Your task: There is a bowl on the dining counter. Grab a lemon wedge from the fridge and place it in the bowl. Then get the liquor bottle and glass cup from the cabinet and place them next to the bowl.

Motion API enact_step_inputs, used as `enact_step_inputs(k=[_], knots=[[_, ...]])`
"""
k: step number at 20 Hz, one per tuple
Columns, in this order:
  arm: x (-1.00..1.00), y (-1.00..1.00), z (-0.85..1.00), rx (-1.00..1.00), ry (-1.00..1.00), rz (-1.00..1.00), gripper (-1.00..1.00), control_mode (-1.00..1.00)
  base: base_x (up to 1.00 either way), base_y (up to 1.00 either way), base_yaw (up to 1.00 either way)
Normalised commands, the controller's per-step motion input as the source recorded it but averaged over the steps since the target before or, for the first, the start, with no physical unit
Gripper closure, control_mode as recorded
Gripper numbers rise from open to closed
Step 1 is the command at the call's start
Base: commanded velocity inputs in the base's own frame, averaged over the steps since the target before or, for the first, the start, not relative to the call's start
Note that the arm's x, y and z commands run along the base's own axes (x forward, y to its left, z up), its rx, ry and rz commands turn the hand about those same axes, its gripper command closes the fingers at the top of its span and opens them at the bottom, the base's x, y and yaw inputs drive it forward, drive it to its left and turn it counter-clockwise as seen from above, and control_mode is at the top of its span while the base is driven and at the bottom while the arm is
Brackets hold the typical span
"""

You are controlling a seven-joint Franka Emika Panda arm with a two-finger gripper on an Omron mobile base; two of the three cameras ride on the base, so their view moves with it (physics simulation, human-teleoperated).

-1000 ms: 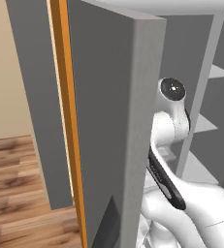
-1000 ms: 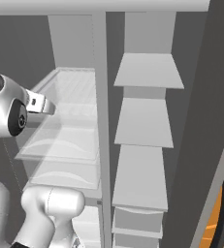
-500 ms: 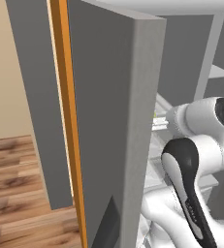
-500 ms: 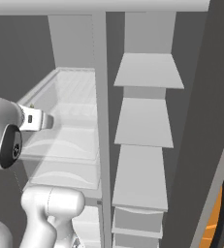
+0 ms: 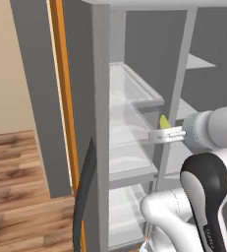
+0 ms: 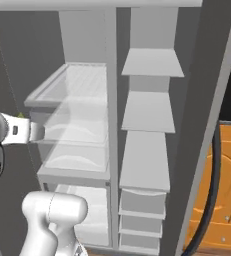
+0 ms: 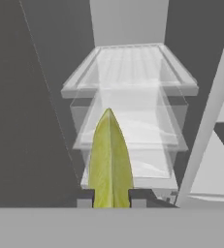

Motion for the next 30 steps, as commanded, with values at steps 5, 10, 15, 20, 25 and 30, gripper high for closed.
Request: enact_step_inputs(k=[5, 10, 15, 20, 25, 30], knots=[[0.00, 0.00, 0.00, 0.00, 0.00, 0.00, 1.00, 1.00, -1.00, -0.14, 0.00], [0.00, 0.00, 0.00, 0.00, 0.00, 0.00, 1.00, 1.00, -1.00, -0.20, -0.09], [0.00, 0.00, 0.00, 0.00, 0.00, 0.00, 1.00, 1.00, -0.89, -0.15, -0.32], [0.00, 0.00, 0.00, 0.00, 0.00, 0.00, 1.00, 1.00, -0.56, -0.02, -0.52], [0.00, 0.00, 0.00, 0.00, 0.00, 0.00, 1.00, 1.00, -0.46, 0.00, -0.58], [0.00, 0.00, 0.00, 0.00, 0.00, 0.00, 1.00, 1.00, -0.41, 0.00, -0.61]])
